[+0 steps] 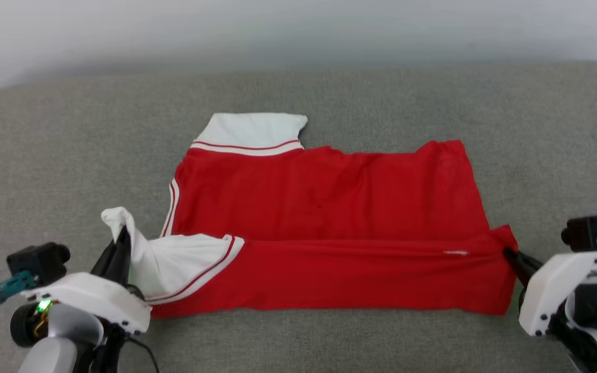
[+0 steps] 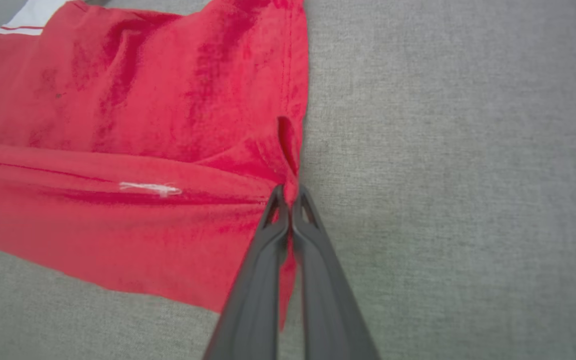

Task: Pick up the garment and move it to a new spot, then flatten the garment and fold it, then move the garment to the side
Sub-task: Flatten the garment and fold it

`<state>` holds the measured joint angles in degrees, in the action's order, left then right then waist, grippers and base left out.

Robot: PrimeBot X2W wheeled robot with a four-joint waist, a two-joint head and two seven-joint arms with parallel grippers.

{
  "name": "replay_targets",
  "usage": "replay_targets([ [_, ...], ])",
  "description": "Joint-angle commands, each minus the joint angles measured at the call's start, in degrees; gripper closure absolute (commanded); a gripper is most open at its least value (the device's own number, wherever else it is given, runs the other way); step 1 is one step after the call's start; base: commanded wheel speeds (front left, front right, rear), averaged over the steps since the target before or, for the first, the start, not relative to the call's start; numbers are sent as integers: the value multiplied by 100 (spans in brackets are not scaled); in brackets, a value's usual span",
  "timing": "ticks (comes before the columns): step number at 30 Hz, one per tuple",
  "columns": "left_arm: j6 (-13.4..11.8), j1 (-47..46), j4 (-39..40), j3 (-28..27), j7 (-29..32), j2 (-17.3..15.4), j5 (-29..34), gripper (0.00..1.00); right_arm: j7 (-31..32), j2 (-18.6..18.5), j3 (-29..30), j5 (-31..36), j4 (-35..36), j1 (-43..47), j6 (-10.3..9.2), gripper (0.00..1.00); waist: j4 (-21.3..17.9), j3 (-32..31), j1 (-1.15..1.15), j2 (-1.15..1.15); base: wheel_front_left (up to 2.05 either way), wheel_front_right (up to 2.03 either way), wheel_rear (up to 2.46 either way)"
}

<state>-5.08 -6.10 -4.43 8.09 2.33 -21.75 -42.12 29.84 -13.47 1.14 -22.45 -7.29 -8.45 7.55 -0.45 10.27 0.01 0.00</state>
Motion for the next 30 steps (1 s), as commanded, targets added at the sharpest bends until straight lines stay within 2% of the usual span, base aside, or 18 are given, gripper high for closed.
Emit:
replay_targets([
  [1,12,-101,-52,-9,-32,2,-11,100,-19,-47,-5,8,-38,-142,-11,100,-34,204,-1,0,0,0,0],
  [11,431,-803,-1246,225,106,171,-194,100,-348,-195,-587,-67,-1128,-948,-11,98,-1,724,-1,0,0,0,0],
  [12,492,-846,-1364,247,124,172,-219,90,-377,-207,-633,-63,-1252,-952,-12,75,8,721,-1,0,0,0,0],
  [13,553,-869,-1472,279,156,174,-251,42,-413,-221,-679,-73,-1340,-944,-12,52,17,715,-1,0,0,0,0],
  [14,599,-879,-1588,312,163,211,-265,0,-460,-228,-723,-81,-1417,-934,-12,0,28,692,-1,0,0,0,0],
  [21,771,-836,-2027,281,38,207,-381,0,-1258,-281,-711,-288,-1276,-700,-10,0,77,262,-1,0,0,0,0],
  [24,733,-783,-1973,239,47,129,-388,0,-1719,-297,-625,-291,-992,-491,-9,0,81,-18,-1,0,0,0,0],
  [30,675,-618,-1578,179,419,-184,-462,0,-2642,-203,-338,152,-331,2,-9,0,61,-470,-1,0,0,0,0],
])
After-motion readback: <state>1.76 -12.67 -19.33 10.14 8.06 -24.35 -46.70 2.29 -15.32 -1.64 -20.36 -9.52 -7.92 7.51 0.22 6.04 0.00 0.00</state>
